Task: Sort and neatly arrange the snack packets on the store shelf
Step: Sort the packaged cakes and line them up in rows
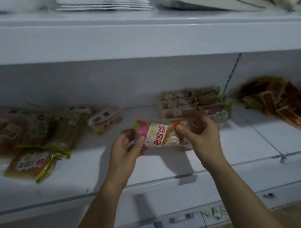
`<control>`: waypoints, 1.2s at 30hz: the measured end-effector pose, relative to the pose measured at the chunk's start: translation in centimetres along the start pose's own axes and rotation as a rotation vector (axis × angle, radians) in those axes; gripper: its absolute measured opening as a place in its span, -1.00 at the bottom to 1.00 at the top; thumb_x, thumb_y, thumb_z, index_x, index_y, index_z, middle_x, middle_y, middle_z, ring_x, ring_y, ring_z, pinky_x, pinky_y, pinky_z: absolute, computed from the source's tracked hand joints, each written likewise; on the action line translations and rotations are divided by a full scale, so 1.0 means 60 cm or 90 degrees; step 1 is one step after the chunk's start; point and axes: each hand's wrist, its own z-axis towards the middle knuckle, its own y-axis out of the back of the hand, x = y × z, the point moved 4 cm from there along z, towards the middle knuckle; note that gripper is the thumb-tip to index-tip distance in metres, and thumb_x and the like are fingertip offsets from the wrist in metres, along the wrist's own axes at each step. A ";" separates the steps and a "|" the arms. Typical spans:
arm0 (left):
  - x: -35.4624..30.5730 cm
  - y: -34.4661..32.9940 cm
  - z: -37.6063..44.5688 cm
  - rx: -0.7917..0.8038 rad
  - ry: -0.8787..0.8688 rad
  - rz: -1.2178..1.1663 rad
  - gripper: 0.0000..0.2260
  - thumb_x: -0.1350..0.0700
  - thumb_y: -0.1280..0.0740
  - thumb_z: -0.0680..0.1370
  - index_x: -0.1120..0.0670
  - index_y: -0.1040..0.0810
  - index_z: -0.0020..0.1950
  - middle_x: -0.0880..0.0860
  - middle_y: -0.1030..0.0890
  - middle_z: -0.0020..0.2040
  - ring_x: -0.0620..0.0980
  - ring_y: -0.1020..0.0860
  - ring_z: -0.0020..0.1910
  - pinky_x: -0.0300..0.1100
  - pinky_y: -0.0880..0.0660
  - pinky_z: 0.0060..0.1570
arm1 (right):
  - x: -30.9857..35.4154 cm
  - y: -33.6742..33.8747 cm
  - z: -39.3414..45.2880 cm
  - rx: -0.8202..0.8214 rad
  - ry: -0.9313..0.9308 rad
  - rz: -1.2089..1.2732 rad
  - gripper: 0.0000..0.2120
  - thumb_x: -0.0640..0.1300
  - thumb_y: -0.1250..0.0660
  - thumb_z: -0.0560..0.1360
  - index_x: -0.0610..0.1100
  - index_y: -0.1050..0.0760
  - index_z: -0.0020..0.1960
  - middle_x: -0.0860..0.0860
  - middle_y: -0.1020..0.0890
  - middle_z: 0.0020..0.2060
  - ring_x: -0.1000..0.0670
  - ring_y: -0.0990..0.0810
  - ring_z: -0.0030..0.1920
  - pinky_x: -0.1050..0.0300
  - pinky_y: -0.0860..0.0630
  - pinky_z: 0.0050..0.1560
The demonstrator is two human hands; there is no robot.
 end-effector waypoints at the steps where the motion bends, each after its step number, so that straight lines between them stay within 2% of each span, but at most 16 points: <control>1: 0.002 -0.018 -0.002 -0.002 0.000 0.011 -0.86 0.13 -0.40 0.57 0.06 -0.57 0.13 0.01 -0.73 0.03 0.03 -0.71 0.02 -0.23 -0.62 -0.15 | 0.001 0.016 0.000 -0.001 0.001 0.002 -0.61 -0.26 -0.57 0.44 -0.01 -0.59 0.20 -0.14 -0.70 0.02 -0.11 -0.70 0.07 -0.13 -0.67 0.09; 3: 0.006 -0.047 -0.004 -0.008 0.005 0.022 -0.84 0.18 -0.44 0.55 0.11 -0.56 0.11 0.00 -0.73 0.02 0.02 -0.71 0.02 -0.22 -0.63 -0.13 | 0.002 0.045 0.004 0.002 -0.007 0.000 -0.59 -0.28 -0.56 0.43 -0.01 -0.57 0.21 -0.12 -0.68 0.01 -0.01 -0.70 0.04 0.04 -0.68 0.03; 6: 0.007 -0.084 -0.007 -0.014 0.015 0.015 -0.73 0.25 -0.48 0.52 0.16 -0.52 0.18 0.03 -0.74 0.03 0.03 -0.71 0.02 -0.21 -0.64 -0.15 | 0.008 0.083 0.014 0.008 -0.023 -0.002 -0.57 -0.29 -0.56 0.43 -0.06 -0.54 0.22 0.07 -0.66 -0.04 0.24 -0.68 -0.06 0.34 -0.59 -0.13; 9: 0.005 -0.113 -0.012 -0.004 0.010 0.002 -0.63 0.30 -0.48 0.51 0.09 -0.50 0.27 0.04 -0.73 0.06 0.00 -0.71 0.03 -0.19 -0.65 -0.14 | 0.008 0.107 0.031 0.027 -0.006 -0.032 -0.63 -0.25 -0.58 0.41 0.01 -0.56 0.12 0.17 -0.69 -0.12 0.27 -0.67 -0.07 0.40 -0.56 -0.15; 12: 0.005 -0.121 -0.013 -0.015 -0.003 0.034 -0.70 0.28 -0.48 0.50 0.08 -0.56 0.19 0.03 -0.74 0.02 0.02 -0.71 0.01 -0.19 -0.64 -0.16 | 0.014 0.101 0.047 0.064 0.019 -0.033 -0.56 -0.29 -0.58 0.40 -0.08 -0.56 0.22 0.12 -0.68 -0.04 0.24 -0.68 -0.07 0.35 -0.57 -0.11; 16: -0.013 -0.100 0.006 -0.040 -0.041 0.058 -0.74 0.30 -0.48 0.50 0.06 -0.56 0.12 0.02 -0.74 -0.02 0.00 -0.72 -0.01 -0.19 -0.64 -0.16 | 0.016 0.074 0.073 0.096 0.053 -0.044 -0.54 -0.26 -0.59 0.40 -0.04 -0.54 0.23 0.08 -0.69 -0.03 0.11 -0.70 -0.04 0.21 -0.62 -0.06; 19: -0.037 -0.066 0.047 -0.041 -0.090 0.117 -0.67 0.25 -0.56 0.45 0.03 -0.54 0.11 0.07 -0.72 0.04 0.00 -0.70 0.02 -0.17 -0.64 -0.07 | 0.002 0.040 0.105 0.139 0.056 -0.127 -0.49 -0.09 -0.61 0.37 0.01 -0.55 0.27 0.06 -0.68 0.08 0.06 -0.69 0.07 -0.02 -0.67 0.04; 21: -0.049 -0.030 0.095 -0.088 -0.103 0.168 -0.57 0.13 -0.64 0.32 0.01 -0.51 0.07 0.08 -0.68 0.00 -0.02 -0.68 -0.08 -0.18 -0.62 -0.15 | 0.000 0.008 0.139 0.181 0.069 -0.184 -0.51 -0.04 -0.59 0.34 0.09 -0.58 0.24 0.06 -0.66 0.10 0.04 -0.68 0.06 -0.12 -0.68 0.04; 23: -0.055 0.007 0.154 -0.099 -0.103 0.203 -0.57 0.12 -0.63 0.32 -0.02 -0.47 0.03 0.10 -0.65 -0.04 0.03 -0.62 -0.12 -0.12 -0.62 -0.24 | 0.009 -0.033 0.181 0.227 0.100 -0.262 -0.52 -0.06 -0.59 0.35 0.13 -0.57 0.23 0.05 -0.59 0.17 0.04 -0.67 0.05 -0.09 -0.68 0.06; 26: -0.051 0.047 0.250 -0.070 -0.097 0.266 -0.65 0.16 -0.58 0.45 0.02 -0.47 0.09 0.13 -0.63 0.04 0.05 -0.62 -0.14 -0.17 -0.58 -0.40 | 0.011 -0.098 0.252 0.255 0.154 -0.431 -0.48 -0.09 -0.59 0.37 0.08 -0.55 0.29 -0.01 -0.47 0.25 -0.02 -0.57 0.17 0.00 -0.57 0.22; 28: -0.047 0.064 0.303 -0.086 -0.102 0.370 -0.59 0.06 -0.59 0.43 0.10 -0.52 0.18 0.12 -0.63 0.09 0.02 -0.63 -0.11 -0.15 -0.63 -0.23 | -0.004 -0.142 0.294 0.275 0.167 -0.515 -0.48 -0.07 -0.59 0.39 0.00 -0.55 0.32 -0.09 -0.45 0.23 -0.10 -0.50 0.21 0.05 -0.47 0.24; 30: -0.034 0.078 0.342 -0.111 -0.086 0.481 -0.54 -0.02 -0.60 0.41 0.09 -0.55 0.21 0.11 -0.66 0.11 0.11 -0.63 0.03 -0.05 -0.59 0.03 | -0.026 -0.178 0.326 0.292 0.164 -0.590 -0.47 -0.03 -0.58 0.42 -0.07 -0.54 0.34 -0.16 -0.46 0.22 -0.15 -0.51 0.17 0.07 -0.43 0.18; 31: -0.026 0.082 0.355 -0.115 -0.078 0.510 -0.55 -0.02 -0.59 0.42 0.08 -0.55 0.22 0.11 -0.66 0.12 0.13 -0.62 0.09 -0.04 -0.56 0.08 | -0.034 -0.193 0.336 0.302 0.164 -0.623 -0.47 -0.03 -0.58 0.42 -0.10 -0.54 0.34 -0.18 -0.47 0.21 -0.17 -0.52 0.15 0.05 -0.44 0.16; 33: -0.011 0.086 0.371 -0.113 -0.071 0.529 -0.51 0.03 -0.59 0.43 0.10 -0.49 0.25 0.12 -0.66 0.10 0.15 -0.62 0.12 -0.05 -0.51 0.06 | -0.051 -0.216 0.350 0.319 0.162 -0.672 -0.48 -0.07 -0.58 0.41 -0.11 -0.55 0.33 -0.18 -0.52 0.20 -0.19 -0.56 0.16 0.03 -0.47 0.15; 36: 0.002 0.081 0.383 -0.105 -0.085 0.573 -0.46 0.05 -0.61 0.39 0.13 -0.39 0.21 0.12 -0.63 0.01 0.18 -0.62 0.07 0.00 -0.51 -0.02 | -0.062 -0.227 0.355 0.300 0.157 -0.704 -0.58 -0.13 -0.50 0.45 -0.09 -0.55 0.28 -0.12 -0.55 0.23 -0.18 -0.58 0.18 0.07 -0.46 0.14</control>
